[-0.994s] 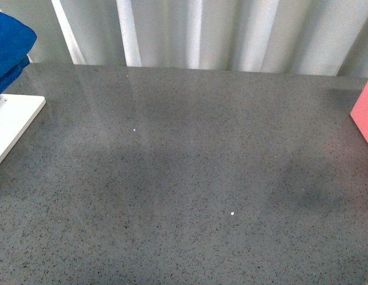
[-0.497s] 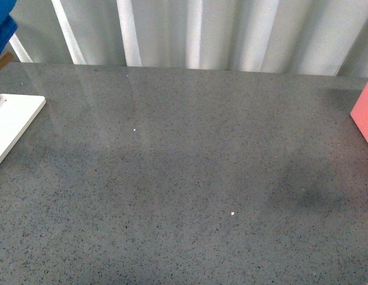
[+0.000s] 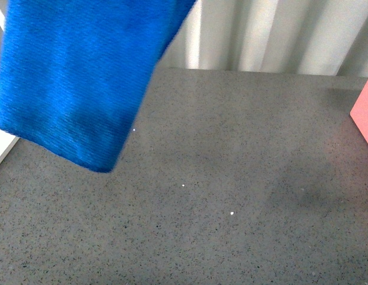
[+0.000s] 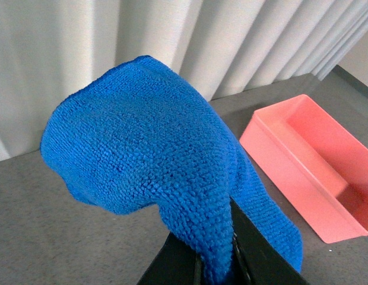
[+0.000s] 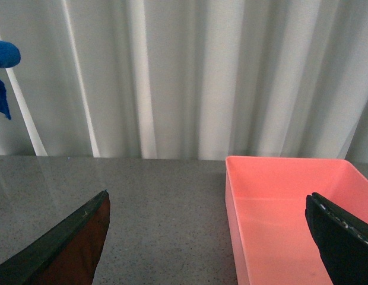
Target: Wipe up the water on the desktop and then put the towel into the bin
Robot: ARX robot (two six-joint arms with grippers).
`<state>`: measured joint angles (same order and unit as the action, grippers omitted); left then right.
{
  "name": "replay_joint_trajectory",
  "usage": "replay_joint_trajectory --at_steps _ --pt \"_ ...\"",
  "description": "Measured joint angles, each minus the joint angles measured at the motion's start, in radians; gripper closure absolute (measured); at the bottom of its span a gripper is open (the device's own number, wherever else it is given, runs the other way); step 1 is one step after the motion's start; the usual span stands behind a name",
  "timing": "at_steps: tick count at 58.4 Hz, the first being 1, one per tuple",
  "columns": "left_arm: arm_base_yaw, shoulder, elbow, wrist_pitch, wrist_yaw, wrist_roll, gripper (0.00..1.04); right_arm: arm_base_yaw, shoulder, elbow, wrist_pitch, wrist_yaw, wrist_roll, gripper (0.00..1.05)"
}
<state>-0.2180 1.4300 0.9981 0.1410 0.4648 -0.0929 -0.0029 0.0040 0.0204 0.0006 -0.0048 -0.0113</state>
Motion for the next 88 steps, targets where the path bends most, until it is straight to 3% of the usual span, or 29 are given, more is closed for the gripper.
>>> replay_joint_trajectory --at_steps 9,13,17,21,23,29,34,37,55,75,88 --pt "-0.016 -0.006 -0.002 0.004 -0.007 -0.022 1.01 0.006 0.008 0.003 -0.013 0.013 0.007 0.07" --pt "-0.013 -0.007 -0.002 0.005 -0.013 -0.025 1.01 0.045 0.103 0.074 -0.18 0.162 0.082 0.07" --pt "-0.011 -0.008 -0.003 0.005 -0.014 -0.026 1.01 0.038 0.233 0.135 -0.263 0.16 0.145 0.07" --pt "-0.011 -0.01 -0.003 0.006 -0.016 -0.026 1.01 0.005 0.332 0.176 -0.233 0.06 0.153 0.07" --pt "-0.011 -0.01 -0.003 0.006 -0.016 -0.026 1.01 -0.04 0.397 0.215 -0.19 -0.082 0.165 0.07" --pt "-0.011 -0.01 -0.003 0.006 -0.015 -0.029 1.01 -0.117 0.524 0.272 -0.063 -0.375 0.166 0.07" --pt "-0.011 -0.011 -0.003 0.006 -0.015 -0.03 1.01 -0.124 0.668 0.283 0.079 -0.615 0.182 0.07" --pt "-0.011 -0.011 -0.003 0.006 -0.016 -0.032 1.01 -0.1 0.763 0.288 0.16 -0.689 0.183 0.07" --pt "-0.011 -0.011 -0.003 0.006 -0.016 -0.033 1.01 0.107 1.265 0.455 0.448 -0.753 0.154 0.07" --pt "-0.011 -0.011 -0.003 0.006 -0.016 -0.033 1.01 0.326 1.611 0.753 0.469 -0.745 0.131 0.07" --pt "-0.011 -0.011 -0.003 0.006 -0.016 -0.033 1.01 0.394 1.723 0.893 0.47 -0.791 0.121 0.07"
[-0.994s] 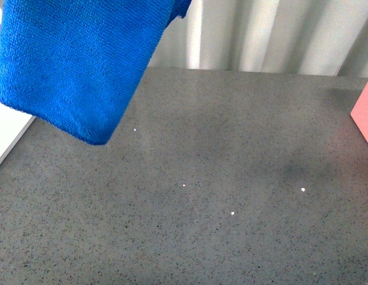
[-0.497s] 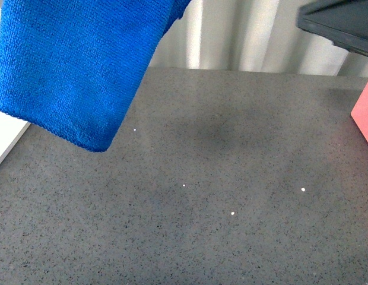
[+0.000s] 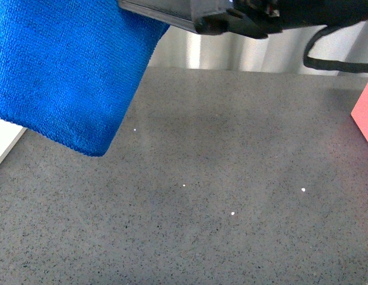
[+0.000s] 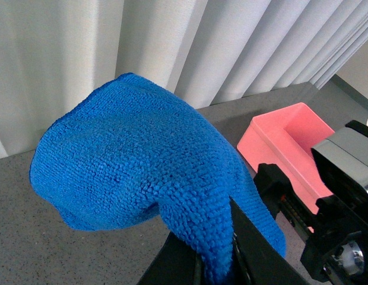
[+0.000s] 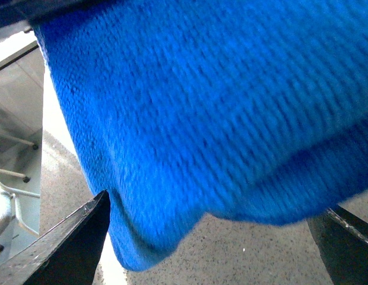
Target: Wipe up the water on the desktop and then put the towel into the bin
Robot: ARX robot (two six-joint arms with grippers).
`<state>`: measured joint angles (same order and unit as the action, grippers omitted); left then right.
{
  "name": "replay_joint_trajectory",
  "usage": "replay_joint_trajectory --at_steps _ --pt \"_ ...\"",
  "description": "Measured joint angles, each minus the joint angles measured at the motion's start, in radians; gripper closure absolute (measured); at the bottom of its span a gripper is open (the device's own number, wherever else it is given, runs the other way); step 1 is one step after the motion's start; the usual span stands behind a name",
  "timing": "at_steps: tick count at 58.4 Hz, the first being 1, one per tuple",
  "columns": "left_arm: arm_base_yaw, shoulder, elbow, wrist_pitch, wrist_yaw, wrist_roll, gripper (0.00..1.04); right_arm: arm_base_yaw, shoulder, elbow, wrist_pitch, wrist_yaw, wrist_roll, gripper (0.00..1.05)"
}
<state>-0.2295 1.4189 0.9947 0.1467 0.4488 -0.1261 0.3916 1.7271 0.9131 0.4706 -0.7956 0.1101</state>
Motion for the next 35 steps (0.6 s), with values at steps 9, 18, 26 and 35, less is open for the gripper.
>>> replay_joint_trajectory --at_steps 9,18,26,35 --pt "0.0 0.0 0.0 0.0 0.0 0.0 1.01 0.035 0.085 0.106 0.039 -0.021 0.022 0.07" --pt "0.0 0.0 0.0 0.0 0.0 0.0 1.01 0.065 0.151 0.19 0.065 -0.038 0.054 0.07" --pt "0.0 0.0 0.0 0.0 -0.001 0.0 1.01 0.095 0.209 0.255 0.143 -0.05 0.117 0.1" --pt "0.003 -0.002 0.0 0.002 -0.003 0.0 1.01 0.106 0.235 0.274 0.225 -0.069 0.177 0.31"
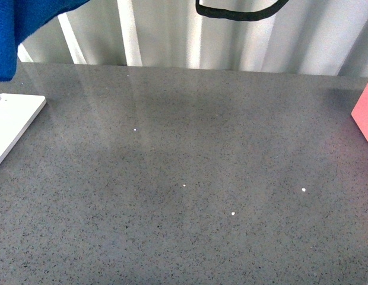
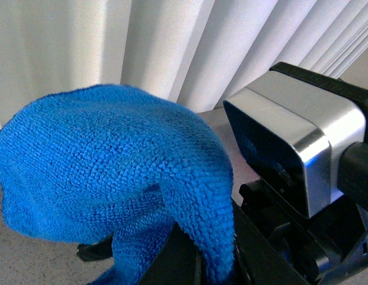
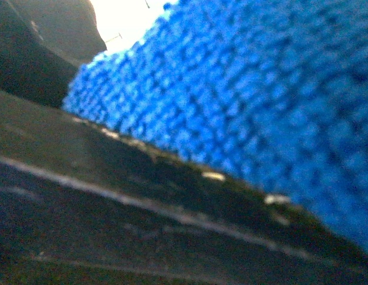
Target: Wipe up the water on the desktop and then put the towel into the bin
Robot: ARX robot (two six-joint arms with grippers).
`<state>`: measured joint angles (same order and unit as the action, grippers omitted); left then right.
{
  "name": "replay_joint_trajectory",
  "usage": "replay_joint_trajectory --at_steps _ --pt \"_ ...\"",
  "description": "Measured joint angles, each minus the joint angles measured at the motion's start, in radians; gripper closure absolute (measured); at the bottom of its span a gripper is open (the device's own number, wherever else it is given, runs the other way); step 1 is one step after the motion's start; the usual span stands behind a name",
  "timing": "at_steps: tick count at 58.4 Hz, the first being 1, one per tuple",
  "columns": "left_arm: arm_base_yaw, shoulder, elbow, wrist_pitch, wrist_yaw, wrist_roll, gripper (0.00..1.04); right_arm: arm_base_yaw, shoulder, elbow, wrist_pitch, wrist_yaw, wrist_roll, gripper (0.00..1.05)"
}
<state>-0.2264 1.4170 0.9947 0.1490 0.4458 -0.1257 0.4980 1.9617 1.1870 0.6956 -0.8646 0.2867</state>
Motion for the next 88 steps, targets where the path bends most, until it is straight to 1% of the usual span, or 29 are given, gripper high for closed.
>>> replay_joint_trajectory --at_steps 2,7,10,17,19,21,24,26,27,34,40,44,50,55,82,84,86,87,88 --pt "0.0 0.0 0.0 0.001 0.0 0.0 1.01 0.001 0.003 0.0 0.013 -0.001 0.006 0.34" --pt "0.0 -0.002 0.0 0.002 -0.001 0.0 1.01 0.004 0.004 0.0 0.034 0.011 0.029 0.5" --pt "0.0 -0.003 0.001 0.003 -0.001 0.0 1.01 0.005 0.003 -0.001 0.035 0.039 0.033 0.6" --pt "0.0 -0.003 0.001 0.003 0.0 0.0 1.01 0.004 -0.003 -0.018 0.04 0.055 0.034 0.74" --pt "0.0 -0.003 0.001 0.003 0.002 -0.002 0.94 0.002 -0.01 -0.03 0.041 0.06 0.032 0.81" --pt "0.0 -0.003 0.001 0.003 0.003 -0.002 0.9 0.001 -0.014 -0.035 0.04 0.062 0.031 0.84" --pt "0.0 -0.003 0.001 0.003 0.006 -0.003 0.8 -0.005 -0.028 -0.05 0.039 0.067 0.027 0.93" --pt "0.0 -0.003 0.001 0.003 0.007 -0.003 0.73 -0.008 -0.037 -0.057 0.036 0.072 0.021 0.97" --pt "0.0 -0.003 0.001 0.003 0.007 -0.003 0.71 -0.008 -0.039 -0.058 0.034 0.072 0.021 0.98" --pt "-0.003 -0.004 0.001 0.003 0.01 -0.003 0.46 -0.014 -0.066 -0.077 0.009 0.091 -0.002 0.99" --pt "-0.003 -0.004 0.001 0.003 0.01 -0.003 0.34 -0.016 -0.076 -0.088 -0.006 0.101 -0.011 0.99" --pt "-0.003 -0.004 0.001 0.002 0.009 -0.003 0.19 -0.018 -0.09 -0.101 -0.013 0.105 -0.019 0.99" --pt "-0.003 -0.004 0.001 0.002 0.009 -0.003 0.06 -0.019 -0.105 -0.113 -0.016 0.106 -0.024 0.99" --pt "-0.003 -0.004 0.001 0.002 0.009 -0.004 0.08 -0.02 -0.111 -0.117 -0.016 0.108 -0.029 0.99" --pt "-0.003 -0.004 0.001 0.002 0.01 -0.004 0.07 -0.031 -0.116 -0.143 -0.011 0.113 -0.028 0.99" --pt "-0.012 -0.004 -0.008 0.025 -0.038 0.005 0.08 -0.033 -0.116 -0.147 -0.007 0.112 -0.028 0.99" --pt "-0.025 -0.011 -0.03 0.083 -0.108 0.019 0.12 -0.034 -0.117 -0.15 -0.006 0.113 -0.028 0.99" --pt "-0.028 -0.014 -0.044 0.114 -0.175 0.026 0.14 -0.035 -0.117 -0.151 -0.006 0.113 -0.028 0.99" --pt "-0.032 -0.021 -0.076 0.182 -0.263 0.046 0.17 -0.036 -0.118 -0.152 -0.006 0.115 -0.028 0.99"
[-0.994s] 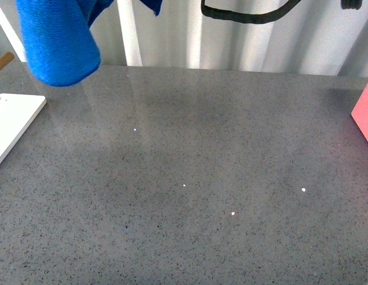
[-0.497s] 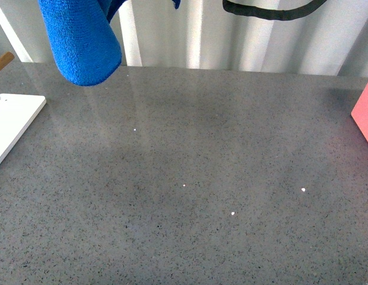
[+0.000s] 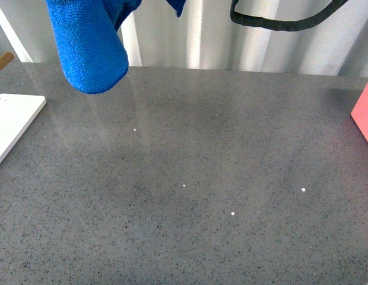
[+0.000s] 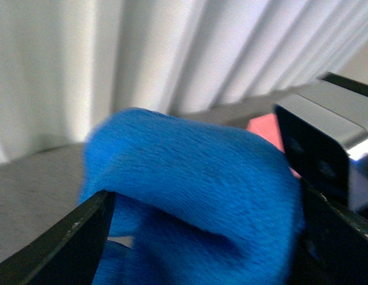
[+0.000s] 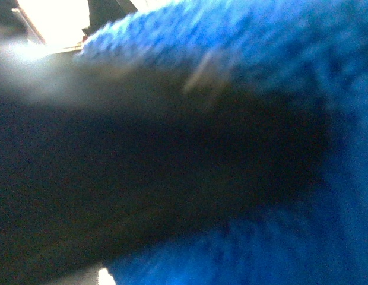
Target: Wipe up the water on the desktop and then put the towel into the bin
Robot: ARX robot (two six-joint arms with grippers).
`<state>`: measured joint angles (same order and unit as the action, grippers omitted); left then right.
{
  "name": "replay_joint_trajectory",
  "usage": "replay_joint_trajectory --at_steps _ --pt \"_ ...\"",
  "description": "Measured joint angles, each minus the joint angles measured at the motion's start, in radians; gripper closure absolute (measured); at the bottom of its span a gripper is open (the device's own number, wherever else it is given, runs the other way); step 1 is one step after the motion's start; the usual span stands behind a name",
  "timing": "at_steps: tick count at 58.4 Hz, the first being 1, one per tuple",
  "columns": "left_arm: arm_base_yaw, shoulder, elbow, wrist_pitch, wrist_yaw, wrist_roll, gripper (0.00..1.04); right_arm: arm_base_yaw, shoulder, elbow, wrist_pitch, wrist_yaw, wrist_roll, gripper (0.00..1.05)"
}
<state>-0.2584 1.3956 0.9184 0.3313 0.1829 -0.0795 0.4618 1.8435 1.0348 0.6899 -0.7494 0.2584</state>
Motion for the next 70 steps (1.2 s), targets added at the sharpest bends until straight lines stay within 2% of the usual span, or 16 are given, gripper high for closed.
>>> replay_joint_trajectory --at_steps 3,6,9,17,33,53,57,70 --pt "-0.005 -0.017 -0.053 0.091 -0.101 0.014 0.23 -0.002 0.0 -0.001 0.0 0.001 0.0 0.99" --pt "-0.003 -0.06 -0.158 0.221 -0.307 0.04 0.33 -0.004 0.0 -0.009 0.001 0.0 0.0 0.99" --pt "0.016 -0.101 -0.234 0.282 -0.375 0.051 0.42 -0.01 -0.002 -0.014 0.001 0.0 0.0 0.99" --pt "0.061 -0.18 -0.358 0.339 -0.383 0.059 0.6 -0.023 -0.011 -0.018 0.002 0.003 0.0 0.99" --pt "0.115 -0.312 -0.566 0.391 -0.313 0.068 1.01 -0.028 -0.017 -0.029 0.002 0.004 0.001 0.99" --pt "0.179 -0.504 -0.745 0.382 -0.256 0.072 1.01 -0.038 -0.028 -0.033 -0.006 0.007 0.0 0.99" --pt "0.222 -0.539 -0.767 0.368 -0.195 0.072 1.01 -0.038 -0.031 -0.033 -0.011 0.007 -0.001 0.99" --pt "0.256 -0.658 -0.826 0.306 -0.187 0.072 1.01 -0.038 -0.045 -0.034 -0.034 0.011 -0.007 0.99"
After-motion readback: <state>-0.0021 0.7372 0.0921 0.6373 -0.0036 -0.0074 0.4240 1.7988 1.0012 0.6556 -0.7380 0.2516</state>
